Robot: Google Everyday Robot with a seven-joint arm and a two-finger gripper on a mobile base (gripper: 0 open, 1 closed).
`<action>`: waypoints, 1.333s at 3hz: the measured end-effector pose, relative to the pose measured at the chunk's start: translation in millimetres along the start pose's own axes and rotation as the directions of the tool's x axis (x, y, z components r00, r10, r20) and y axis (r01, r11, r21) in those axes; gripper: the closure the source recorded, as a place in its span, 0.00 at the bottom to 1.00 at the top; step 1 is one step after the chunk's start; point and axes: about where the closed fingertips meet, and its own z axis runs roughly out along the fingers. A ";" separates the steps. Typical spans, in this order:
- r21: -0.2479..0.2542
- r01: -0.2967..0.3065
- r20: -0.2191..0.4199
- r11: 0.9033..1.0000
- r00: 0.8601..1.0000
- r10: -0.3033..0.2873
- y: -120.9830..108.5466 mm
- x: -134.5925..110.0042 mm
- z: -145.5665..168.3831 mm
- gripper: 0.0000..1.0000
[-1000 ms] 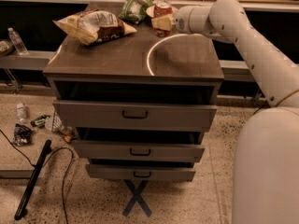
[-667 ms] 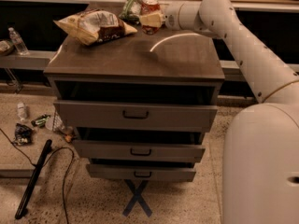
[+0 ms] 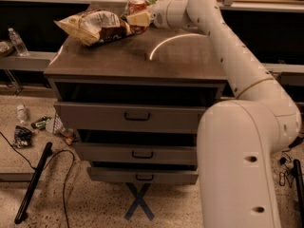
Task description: Move coke can near brown chip bag
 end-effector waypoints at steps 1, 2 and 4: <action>-0.057 -0.009 -0.029 0.998 1.000 0.008 12.7 16.5 25.2 0.59; -0.089 -0.002 -0.070 0.996 0.998 -0.004 20.2 34.6 47.4 0.28; -0.032 -0.017 -0.094 0.999 0.996 0.014 -2.1 36.7 35.2 0.00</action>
Offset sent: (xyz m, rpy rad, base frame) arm 0.0259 0.0496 -0.0581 -0.0809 0.0785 0.1090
